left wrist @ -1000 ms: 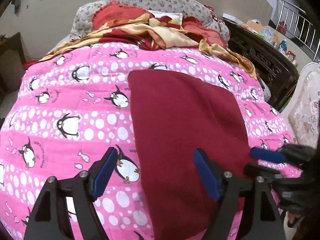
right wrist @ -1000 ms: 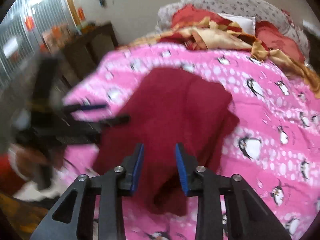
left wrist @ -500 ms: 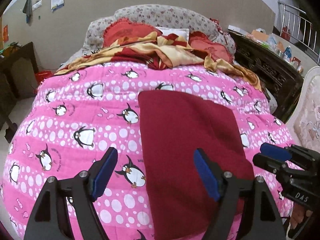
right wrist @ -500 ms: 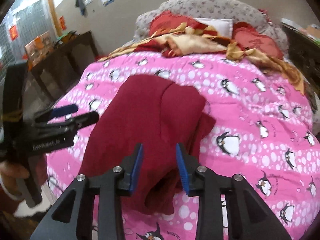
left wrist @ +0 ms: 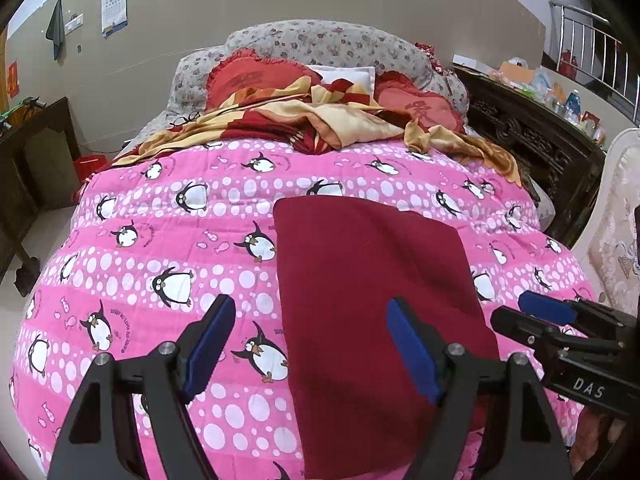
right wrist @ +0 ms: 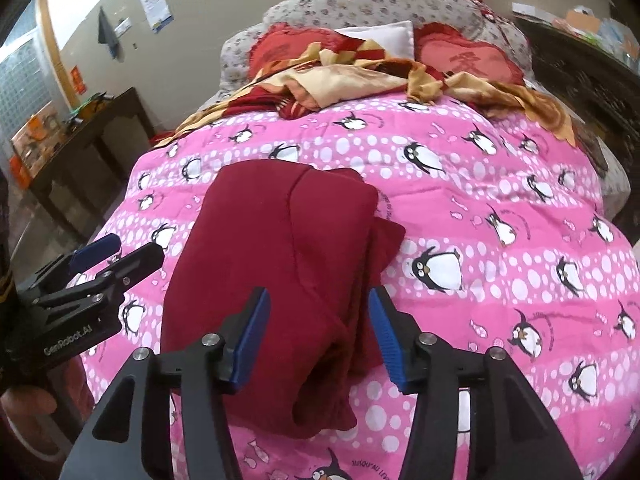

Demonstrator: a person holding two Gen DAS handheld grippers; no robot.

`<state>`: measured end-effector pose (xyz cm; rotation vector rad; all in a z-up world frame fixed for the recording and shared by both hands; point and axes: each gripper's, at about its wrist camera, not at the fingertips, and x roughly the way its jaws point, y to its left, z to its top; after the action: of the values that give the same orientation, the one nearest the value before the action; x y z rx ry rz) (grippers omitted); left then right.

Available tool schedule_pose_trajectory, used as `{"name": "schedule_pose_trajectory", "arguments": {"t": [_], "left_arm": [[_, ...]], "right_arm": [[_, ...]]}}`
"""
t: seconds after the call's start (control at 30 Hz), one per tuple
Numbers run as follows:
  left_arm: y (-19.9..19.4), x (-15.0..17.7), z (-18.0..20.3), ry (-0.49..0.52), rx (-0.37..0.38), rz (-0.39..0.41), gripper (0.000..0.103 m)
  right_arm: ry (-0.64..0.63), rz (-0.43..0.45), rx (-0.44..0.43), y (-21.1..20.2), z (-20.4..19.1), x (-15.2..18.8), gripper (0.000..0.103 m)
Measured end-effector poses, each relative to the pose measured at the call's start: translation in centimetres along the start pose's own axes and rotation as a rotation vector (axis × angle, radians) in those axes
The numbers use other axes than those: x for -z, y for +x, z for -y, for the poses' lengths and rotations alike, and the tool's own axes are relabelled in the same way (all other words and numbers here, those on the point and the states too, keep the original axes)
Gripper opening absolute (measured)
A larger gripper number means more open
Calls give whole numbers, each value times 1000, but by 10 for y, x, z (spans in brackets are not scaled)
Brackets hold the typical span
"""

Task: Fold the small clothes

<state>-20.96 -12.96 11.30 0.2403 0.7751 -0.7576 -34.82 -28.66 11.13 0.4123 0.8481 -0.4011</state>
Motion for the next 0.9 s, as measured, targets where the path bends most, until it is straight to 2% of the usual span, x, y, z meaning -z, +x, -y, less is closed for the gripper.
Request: {"name": "schedule_pose_trajectory", "arguments": {"t": [0.27,0.9], "left_arm": [[2,1,4,13,-7,0,82],[7,5,-5,13,-9,-7,82]], "right_arm": [[10,-4,24,5,2,-1,63],[5,-20,10,14,-3,-5,63]]}}
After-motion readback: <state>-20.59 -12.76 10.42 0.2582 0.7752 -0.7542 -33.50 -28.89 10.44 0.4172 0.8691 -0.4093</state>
